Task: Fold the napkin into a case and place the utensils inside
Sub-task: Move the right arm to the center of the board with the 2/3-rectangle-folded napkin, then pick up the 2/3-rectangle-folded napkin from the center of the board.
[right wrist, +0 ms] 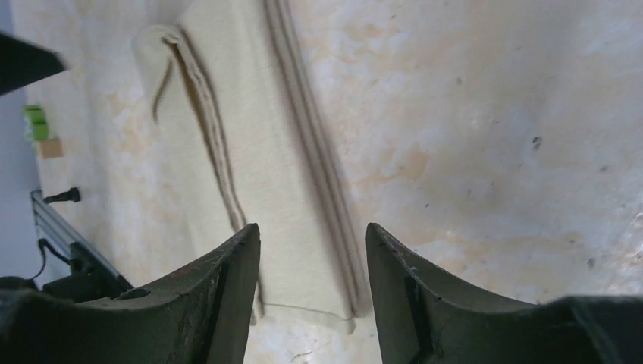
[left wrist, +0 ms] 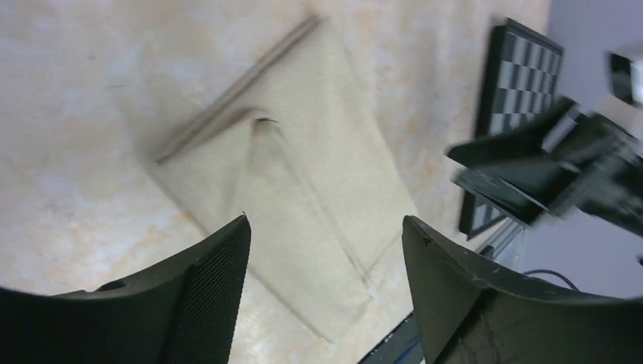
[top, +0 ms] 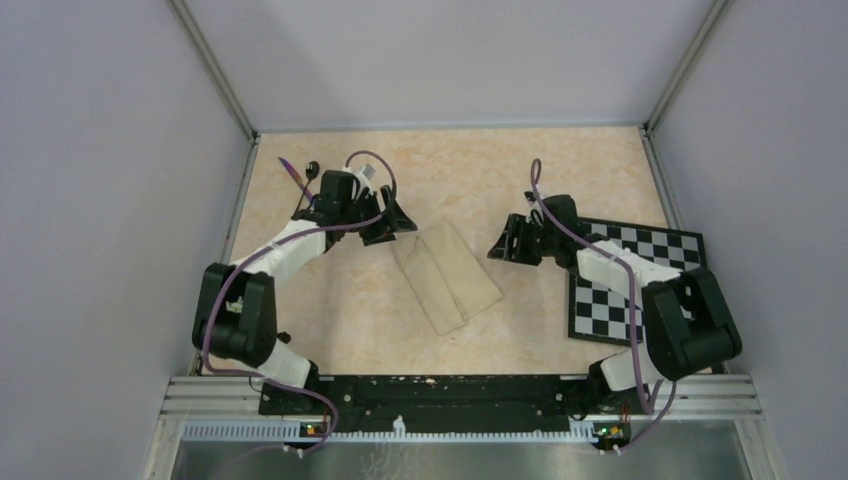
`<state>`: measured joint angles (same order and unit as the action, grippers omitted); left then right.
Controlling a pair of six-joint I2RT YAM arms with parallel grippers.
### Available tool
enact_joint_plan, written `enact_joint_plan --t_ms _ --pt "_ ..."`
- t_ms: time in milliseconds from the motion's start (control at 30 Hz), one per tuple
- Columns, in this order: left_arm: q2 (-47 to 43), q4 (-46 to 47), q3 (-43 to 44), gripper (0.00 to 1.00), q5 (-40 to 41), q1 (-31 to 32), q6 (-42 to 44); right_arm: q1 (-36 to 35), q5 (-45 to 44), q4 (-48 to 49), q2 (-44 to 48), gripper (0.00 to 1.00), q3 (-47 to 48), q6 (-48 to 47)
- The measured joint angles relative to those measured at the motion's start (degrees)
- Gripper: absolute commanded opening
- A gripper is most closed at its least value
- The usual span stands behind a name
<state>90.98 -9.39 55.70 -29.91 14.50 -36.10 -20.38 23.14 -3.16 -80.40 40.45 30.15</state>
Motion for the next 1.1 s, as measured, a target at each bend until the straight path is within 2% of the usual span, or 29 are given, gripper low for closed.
enact_joint_plan --t_ms 67,200,267,400,433,533,633,733,833,967,1100 --pt "-4.46 -1.38 0.0 0.81 0.02 1.49 1.25 0.7 -0.87 -0.24 -3.82 0.5 2.01 -1.53" --pt "-11.47 -3.17 -1.2 0.83 0.57 6.62 3.08 0.17 1.4 0.83 -8.66 0.28 1.03 -2.36" --pt "-14.21 -4.04 -3.45 0.83 1.31 9.49 3.21 -0.85 2.67 2.32 -8.79 0.21 -1.27 -1.77" --pt "-17.62 -5.75 -8.79 0.85 3.93 15.43 1.6 -6.43 5.66 8.09 -8.33 0.19 -6.45 2.12" --pt "-18.03 -6.16 -9.73 0.88 5.07 17.18 0.96 -8.66 6.64 9.4 -7.78 0.21 -7.58 3.43" --pt "-18.23 -7.65 -10.25 0.93 10.82 25.29 -1.88 -12.96 8.31 9.7 -3.8 0.48 -9.75 6.1" --pt "-17.84 -9.79 -8.83 0.92 18.03 34.12 -4.48 -10.25 4.48 5.16 4.94 0.62 -10.05 7.61" --pt "-13.92 -13.42 -3.52 0.86 26.84 42.4 -7.13 -2.62 -1.88 0.79 13.07 0.66 -9.99 7.65" --pt "-5.66 -18.27 4.68 0.82 33.7 47.45 -9.35 4.24 -7.5 -4.11 16.06 0.67 -9.4 7.19" --pt "8.85 -26.88 17.53 0.78 41.77 52.33 -12.07 6.71 -11.15 -9.66 16.06 0.67 -9.16 6.45" --pt "16.79 -33.46 23.06 0.71 46.64 55.32 -13.84 6.93 -12.15 -11.87 16.7 0.67 -9.31 6.36"
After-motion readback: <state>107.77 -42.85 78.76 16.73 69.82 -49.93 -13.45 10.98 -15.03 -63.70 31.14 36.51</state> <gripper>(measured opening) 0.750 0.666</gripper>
